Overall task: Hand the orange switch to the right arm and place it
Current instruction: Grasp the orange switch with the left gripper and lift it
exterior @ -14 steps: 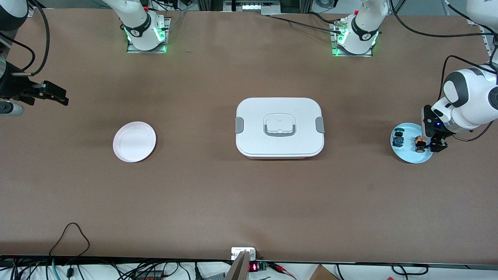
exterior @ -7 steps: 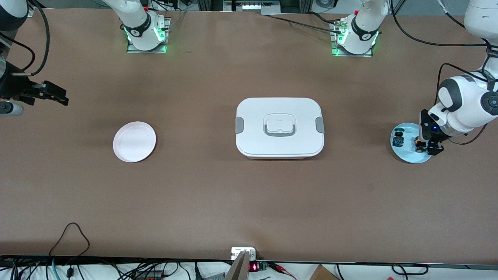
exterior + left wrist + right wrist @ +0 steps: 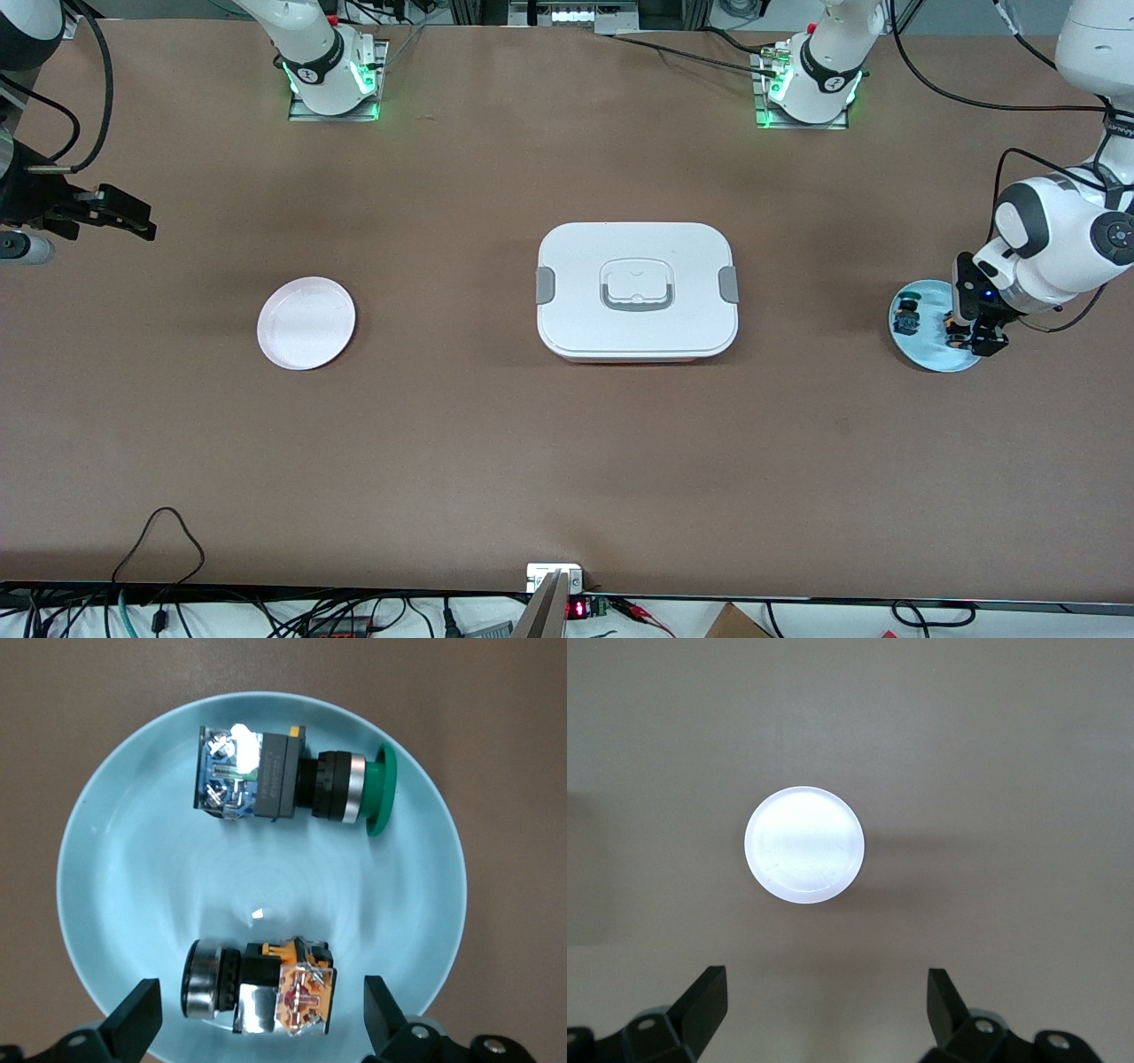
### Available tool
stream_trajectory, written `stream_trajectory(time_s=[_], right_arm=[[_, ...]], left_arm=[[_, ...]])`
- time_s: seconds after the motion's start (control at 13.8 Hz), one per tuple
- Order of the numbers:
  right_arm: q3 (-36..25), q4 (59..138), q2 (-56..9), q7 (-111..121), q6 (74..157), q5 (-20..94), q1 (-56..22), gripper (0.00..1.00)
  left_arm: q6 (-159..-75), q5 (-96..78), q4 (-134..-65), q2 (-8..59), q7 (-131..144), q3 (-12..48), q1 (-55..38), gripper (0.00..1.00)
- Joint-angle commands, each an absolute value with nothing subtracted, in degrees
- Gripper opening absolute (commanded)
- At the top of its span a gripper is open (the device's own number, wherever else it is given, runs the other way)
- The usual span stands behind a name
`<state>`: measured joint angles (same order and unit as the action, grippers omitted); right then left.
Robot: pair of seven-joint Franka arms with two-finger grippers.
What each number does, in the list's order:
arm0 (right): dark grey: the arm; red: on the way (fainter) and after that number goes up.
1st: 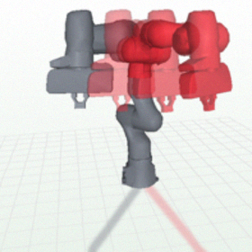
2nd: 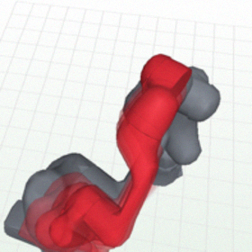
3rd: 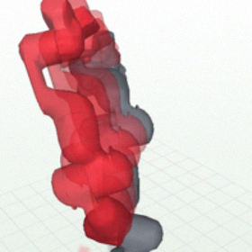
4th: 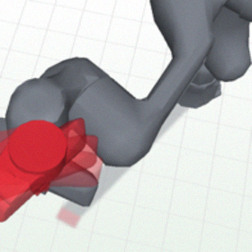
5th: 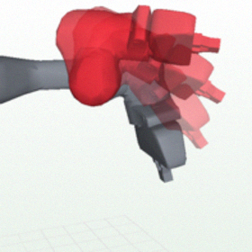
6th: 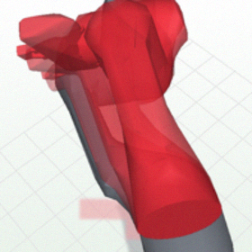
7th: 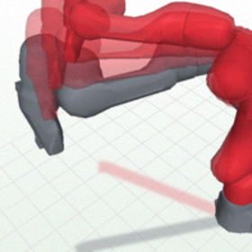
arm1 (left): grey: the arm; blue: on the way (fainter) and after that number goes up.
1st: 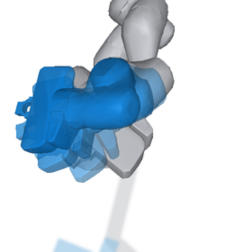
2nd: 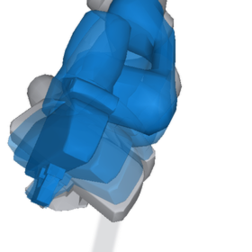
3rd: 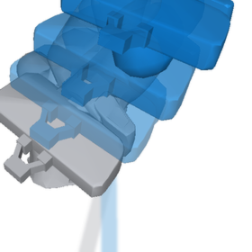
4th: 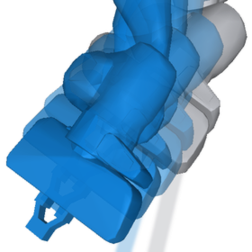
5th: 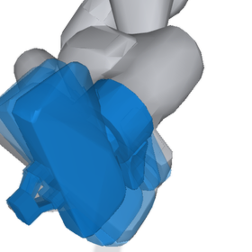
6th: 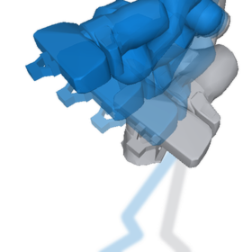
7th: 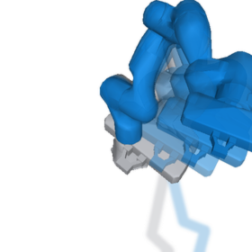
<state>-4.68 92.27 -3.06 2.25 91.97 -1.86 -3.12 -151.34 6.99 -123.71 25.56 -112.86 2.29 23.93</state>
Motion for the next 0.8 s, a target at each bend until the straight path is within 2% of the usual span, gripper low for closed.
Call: stream_trajectory(time_s=[0.0, 0.58, 0.65, 0.72], right_arm=[[-4.6, 93.7, -1.3, 1.8, 92.4, -1.4, -3.1, 1.00], [-4.7, 93.7, -1.3, 1.8, 92.4, -1.4, -3.1, 1.00], [-4.7, 93.7, -1.3, 1.8, 92.4, -1.4, -3.1, 1.00], [-4.7, 93.7, -1.3, 1.8, 92.4, -1.4, -3.0, 1.00]], left_arm=[[-152.0, 7.7, -122.3, 27.1, -114.1, 2.9, 24.8, 1.00], [-152.8, 7.6, -122.3, 27.9, -114.1, 3.0, 25.4, 1.00], [-152.9, 7.6, -121.9, 28.3, -114.1, 3.0, 25.4, 0.98], [-152.9, 7.6, -121.4, 28.5, -114.2, 3.0, 25.4, 0.88]])
